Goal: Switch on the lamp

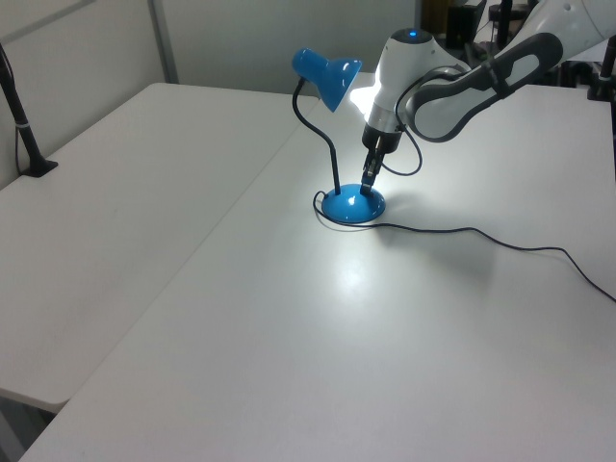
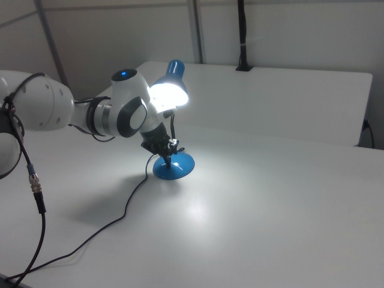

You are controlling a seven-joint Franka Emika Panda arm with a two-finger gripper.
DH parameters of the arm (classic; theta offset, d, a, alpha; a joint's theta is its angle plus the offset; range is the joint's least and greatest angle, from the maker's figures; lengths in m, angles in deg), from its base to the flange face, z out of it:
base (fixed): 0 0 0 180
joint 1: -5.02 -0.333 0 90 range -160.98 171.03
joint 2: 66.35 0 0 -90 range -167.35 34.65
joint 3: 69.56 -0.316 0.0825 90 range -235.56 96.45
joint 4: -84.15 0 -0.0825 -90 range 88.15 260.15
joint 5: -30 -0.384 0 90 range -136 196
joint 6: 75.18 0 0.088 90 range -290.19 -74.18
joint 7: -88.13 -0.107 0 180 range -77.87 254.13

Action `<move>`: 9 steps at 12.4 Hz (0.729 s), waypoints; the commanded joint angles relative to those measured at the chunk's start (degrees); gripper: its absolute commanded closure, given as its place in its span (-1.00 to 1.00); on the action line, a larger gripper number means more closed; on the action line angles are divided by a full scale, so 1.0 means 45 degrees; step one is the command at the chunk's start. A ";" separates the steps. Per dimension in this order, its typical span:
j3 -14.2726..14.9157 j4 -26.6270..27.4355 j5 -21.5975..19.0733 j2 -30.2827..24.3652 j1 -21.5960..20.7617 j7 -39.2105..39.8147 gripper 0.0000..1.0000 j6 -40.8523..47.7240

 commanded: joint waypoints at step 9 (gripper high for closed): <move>0.0025 -0.0076 -0.0206 -0.4323 -0.0045 0.0135 1.00 0.7061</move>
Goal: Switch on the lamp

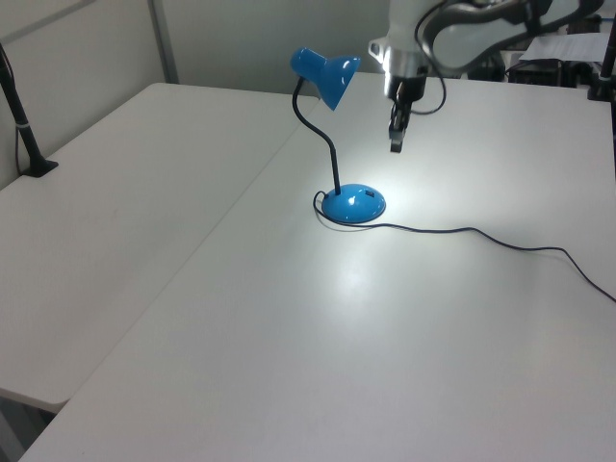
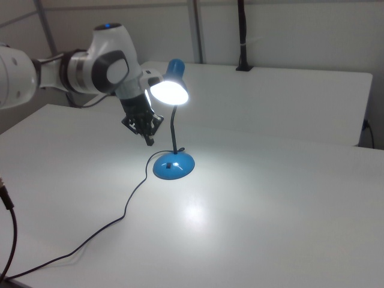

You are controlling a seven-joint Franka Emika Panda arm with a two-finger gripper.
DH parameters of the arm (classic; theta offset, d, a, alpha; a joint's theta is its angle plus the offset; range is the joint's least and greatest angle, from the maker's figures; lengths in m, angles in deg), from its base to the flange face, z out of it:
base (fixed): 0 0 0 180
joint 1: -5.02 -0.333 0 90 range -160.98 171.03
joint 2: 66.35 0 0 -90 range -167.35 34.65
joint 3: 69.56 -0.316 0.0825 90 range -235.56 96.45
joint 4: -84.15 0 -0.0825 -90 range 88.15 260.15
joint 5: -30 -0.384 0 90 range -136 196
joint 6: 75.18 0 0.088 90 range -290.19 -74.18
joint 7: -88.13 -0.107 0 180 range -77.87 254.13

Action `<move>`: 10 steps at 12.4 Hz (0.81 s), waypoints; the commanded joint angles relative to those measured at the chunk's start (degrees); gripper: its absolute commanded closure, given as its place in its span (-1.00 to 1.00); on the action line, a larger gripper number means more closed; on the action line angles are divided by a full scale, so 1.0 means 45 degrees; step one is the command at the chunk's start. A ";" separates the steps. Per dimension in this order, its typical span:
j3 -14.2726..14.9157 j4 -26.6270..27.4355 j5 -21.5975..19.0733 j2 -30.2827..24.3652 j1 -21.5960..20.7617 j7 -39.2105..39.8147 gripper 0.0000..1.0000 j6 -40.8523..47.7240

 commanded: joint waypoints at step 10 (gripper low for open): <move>0.0143 0.0393 -0.0148 -0.4009 0.0022 -0.0744 1.00 0.4683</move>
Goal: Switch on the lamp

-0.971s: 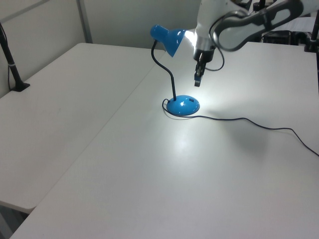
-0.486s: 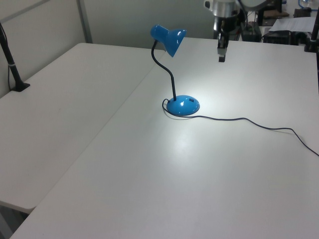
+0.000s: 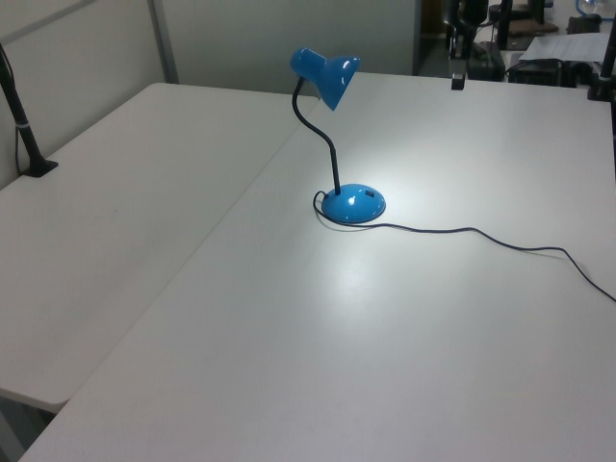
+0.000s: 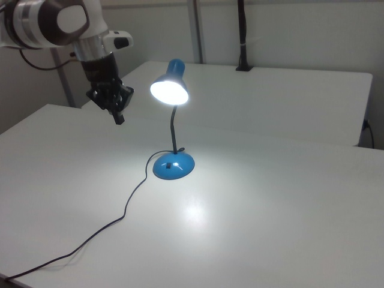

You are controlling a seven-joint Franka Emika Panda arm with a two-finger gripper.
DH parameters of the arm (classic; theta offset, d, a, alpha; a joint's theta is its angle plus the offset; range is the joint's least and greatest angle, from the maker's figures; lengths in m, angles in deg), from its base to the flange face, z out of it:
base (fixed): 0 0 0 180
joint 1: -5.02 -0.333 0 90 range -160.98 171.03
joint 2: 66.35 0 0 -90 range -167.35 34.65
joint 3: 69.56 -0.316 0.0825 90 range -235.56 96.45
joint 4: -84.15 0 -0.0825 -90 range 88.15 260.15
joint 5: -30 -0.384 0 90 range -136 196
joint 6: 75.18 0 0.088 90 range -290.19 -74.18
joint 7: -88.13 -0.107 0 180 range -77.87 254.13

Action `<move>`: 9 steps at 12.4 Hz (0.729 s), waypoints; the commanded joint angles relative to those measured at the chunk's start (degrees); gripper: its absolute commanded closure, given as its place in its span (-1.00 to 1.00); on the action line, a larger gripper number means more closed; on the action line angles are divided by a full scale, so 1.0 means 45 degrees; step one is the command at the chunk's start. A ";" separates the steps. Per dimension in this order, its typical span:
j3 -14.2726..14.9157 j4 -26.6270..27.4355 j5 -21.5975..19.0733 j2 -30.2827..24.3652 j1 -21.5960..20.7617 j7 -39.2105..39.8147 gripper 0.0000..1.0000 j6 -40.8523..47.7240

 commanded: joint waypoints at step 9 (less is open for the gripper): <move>0.0185 0.0373 0.0048 -0.0395 0.0069 -0.1029 -1.00 0.0186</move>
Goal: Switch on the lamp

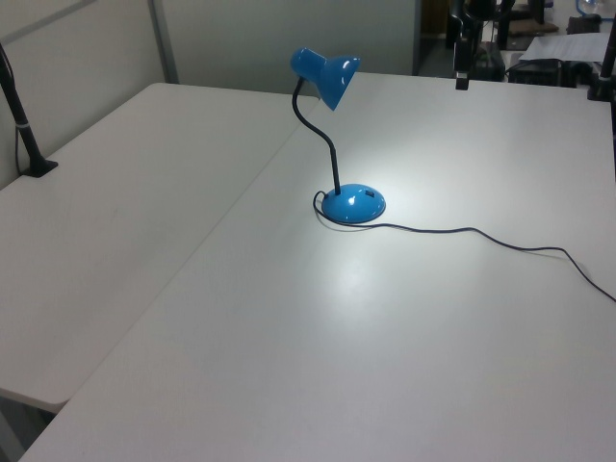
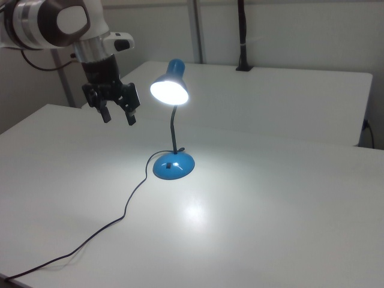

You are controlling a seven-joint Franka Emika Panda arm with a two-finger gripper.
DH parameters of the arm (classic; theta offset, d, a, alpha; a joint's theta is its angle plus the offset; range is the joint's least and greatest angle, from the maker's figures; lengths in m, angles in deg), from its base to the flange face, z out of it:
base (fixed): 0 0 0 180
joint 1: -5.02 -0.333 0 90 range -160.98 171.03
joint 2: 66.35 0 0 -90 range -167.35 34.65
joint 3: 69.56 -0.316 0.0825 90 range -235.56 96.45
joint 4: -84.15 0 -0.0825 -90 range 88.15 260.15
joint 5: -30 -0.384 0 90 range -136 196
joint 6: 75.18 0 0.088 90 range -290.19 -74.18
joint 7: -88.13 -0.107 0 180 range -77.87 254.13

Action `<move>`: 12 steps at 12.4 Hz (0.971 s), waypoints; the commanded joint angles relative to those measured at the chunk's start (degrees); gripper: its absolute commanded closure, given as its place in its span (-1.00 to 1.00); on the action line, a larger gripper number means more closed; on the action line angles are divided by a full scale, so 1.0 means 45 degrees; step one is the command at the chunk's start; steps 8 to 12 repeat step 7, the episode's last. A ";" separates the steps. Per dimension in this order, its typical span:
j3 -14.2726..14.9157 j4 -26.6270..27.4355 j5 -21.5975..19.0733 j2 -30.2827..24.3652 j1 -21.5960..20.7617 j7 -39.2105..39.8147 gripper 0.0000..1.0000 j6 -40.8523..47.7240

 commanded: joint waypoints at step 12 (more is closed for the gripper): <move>0.0032 0.0099 0.0017 -0.0244 0.0160 -0.0442 -1.00 0.0231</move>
